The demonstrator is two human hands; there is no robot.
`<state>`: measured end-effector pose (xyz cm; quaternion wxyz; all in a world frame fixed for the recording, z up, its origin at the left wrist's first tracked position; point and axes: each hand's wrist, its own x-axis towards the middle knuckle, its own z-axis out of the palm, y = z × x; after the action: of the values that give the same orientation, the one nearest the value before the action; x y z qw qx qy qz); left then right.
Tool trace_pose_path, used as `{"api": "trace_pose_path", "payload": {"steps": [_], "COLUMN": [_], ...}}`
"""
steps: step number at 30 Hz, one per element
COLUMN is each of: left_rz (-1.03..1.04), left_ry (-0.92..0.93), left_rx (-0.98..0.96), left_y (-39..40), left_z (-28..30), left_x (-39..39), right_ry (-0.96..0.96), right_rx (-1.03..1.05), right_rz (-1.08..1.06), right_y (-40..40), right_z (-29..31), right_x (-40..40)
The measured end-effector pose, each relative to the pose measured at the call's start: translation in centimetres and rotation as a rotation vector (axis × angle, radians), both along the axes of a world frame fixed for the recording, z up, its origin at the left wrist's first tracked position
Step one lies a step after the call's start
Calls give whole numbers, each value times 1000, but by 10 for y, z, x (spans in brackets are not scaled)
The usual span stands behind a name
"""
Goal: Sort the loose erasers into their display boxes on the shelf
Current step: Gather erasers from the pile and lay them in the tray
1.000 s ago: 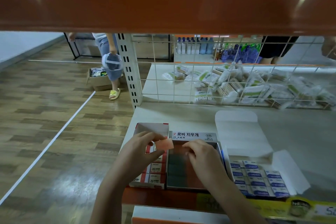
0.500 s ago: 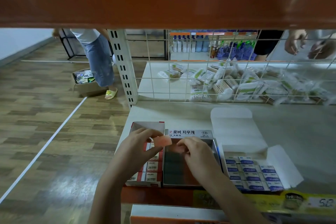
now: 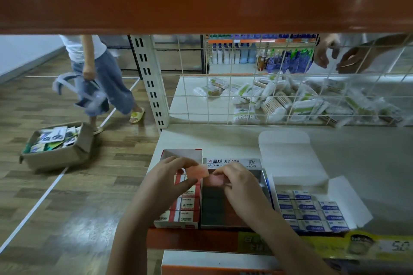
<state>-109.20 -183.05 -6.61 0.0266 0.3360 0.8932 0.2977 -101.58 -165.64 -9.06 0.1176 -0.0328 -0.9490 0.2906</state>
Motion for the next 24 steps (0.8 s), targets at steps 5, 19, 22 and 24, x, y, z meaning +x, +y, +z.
{"api": "trace_pose_path", "payload": {"steps": [5,19,22,24], "left_rz": [0,13,18,18], "left_ry": [9,11,4,12], "left_rx": [0,-33,-55,-64], "left_y": [-1,2,2,1], "left_z": [0,3,3,3], "left_x": [-1,2,3,4], "right_ry": [29,-28,-36,-44], "right_rx": [46,59,80,101], "right_rz": [-6,22,15,11], "right_y": [-4,-1,-4,-5], "right_z": [-2,-3,-4,-4], "right_x": [1,0,-1,-2]}}
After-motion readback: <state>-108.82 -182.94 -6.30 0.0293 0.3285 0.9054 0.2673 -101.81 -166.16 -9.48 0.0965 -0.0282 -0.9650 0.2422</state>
